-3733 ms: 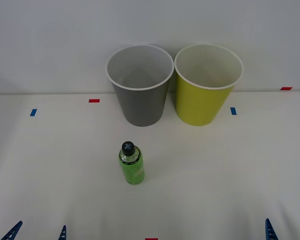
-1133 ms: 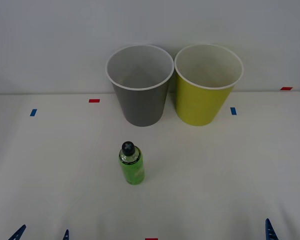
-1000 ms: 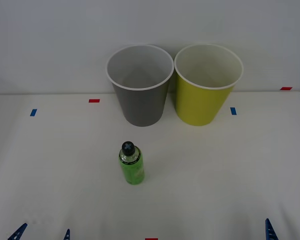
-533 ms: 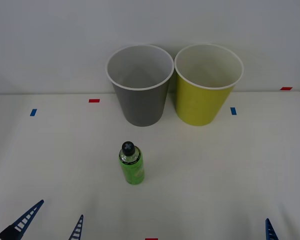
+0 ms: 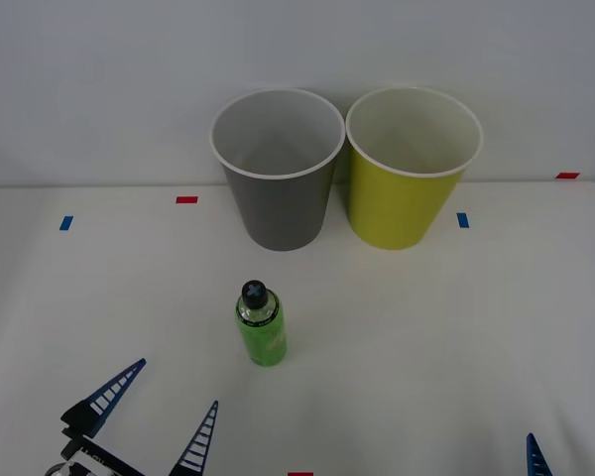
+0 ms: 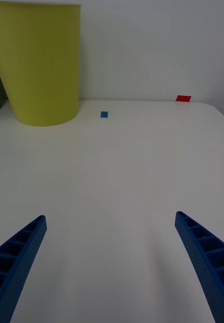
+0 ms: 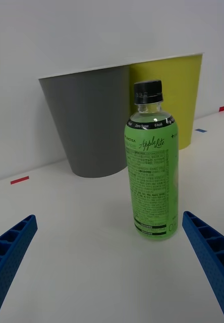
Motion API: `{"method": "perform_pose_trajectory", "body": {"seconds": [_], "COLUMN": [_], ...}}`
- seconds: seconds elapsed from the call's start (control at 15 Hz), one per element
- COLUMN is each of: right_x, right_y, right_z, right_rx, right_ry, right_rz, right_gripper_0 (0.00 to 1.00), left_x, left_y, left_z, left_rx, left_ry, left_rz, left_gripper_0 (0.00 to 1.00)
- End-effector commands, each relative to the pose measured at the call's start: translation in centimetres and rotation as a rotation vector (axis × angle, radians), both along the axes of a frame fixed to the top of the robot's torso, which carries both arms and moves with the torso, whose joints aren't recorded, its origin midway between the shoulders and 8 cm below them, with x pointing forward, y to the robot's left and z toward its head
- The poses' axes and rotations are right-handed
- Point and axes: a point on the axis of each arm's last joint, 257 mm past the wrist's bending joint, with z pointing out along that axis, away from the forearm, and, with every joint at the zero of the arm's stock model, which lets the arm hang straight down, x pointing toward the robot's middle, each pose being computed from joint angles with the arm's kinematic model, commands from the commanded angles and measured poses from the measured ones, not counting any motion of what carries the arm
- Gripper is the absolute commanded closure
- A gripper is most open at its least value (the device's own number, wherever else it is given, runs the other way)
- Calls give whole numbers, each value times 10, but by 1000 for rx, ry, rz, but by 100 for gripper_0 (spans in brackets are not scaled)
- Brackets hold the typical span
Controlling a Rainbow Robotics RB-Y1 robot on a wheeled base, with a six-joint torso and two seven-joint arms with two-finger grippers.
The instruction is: Put cans in the gray bin and PET bottles in the light green bin.
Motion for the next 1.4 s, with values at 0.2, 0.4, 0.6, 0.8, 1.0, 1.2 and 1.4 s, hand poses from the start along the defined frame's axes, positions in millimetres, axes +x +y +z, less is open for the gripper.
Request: {"method": "perform_pose_trajectory", "body": {"seconds": [0.2,0.4,0.6,0.8,1.0,1.2,1.4], "right_x": [0,0,0,0,0,0,0], "right_y": [0,0,0,0,0,0,0], "right_z": [0,0,0,0,0,0,0], "right_rx": [0,0,0,0,0,0,0], "right_ry": [0,0,0,0,0,0,0], "right_rz": [0,0,0,0,0,0,0], "right_gripper_0": [12,12,12,12,12,12,12], "left_x": [27,37,47,58,70,82,94], "left_y": [-29,-51,-59,-66,-79,-92,-106], "left_z": [8,2,3,5,-1,0,10], "left_rx": [-14,-18,-20,-23,-30,-45,-76], "left_ry": [-6,30,41,53,61,53,51], "left_rz": [-75,-114,-135,-146,-163,-181,-184], "left_gripper_0": [0,0,0,0,0,0,0]}}
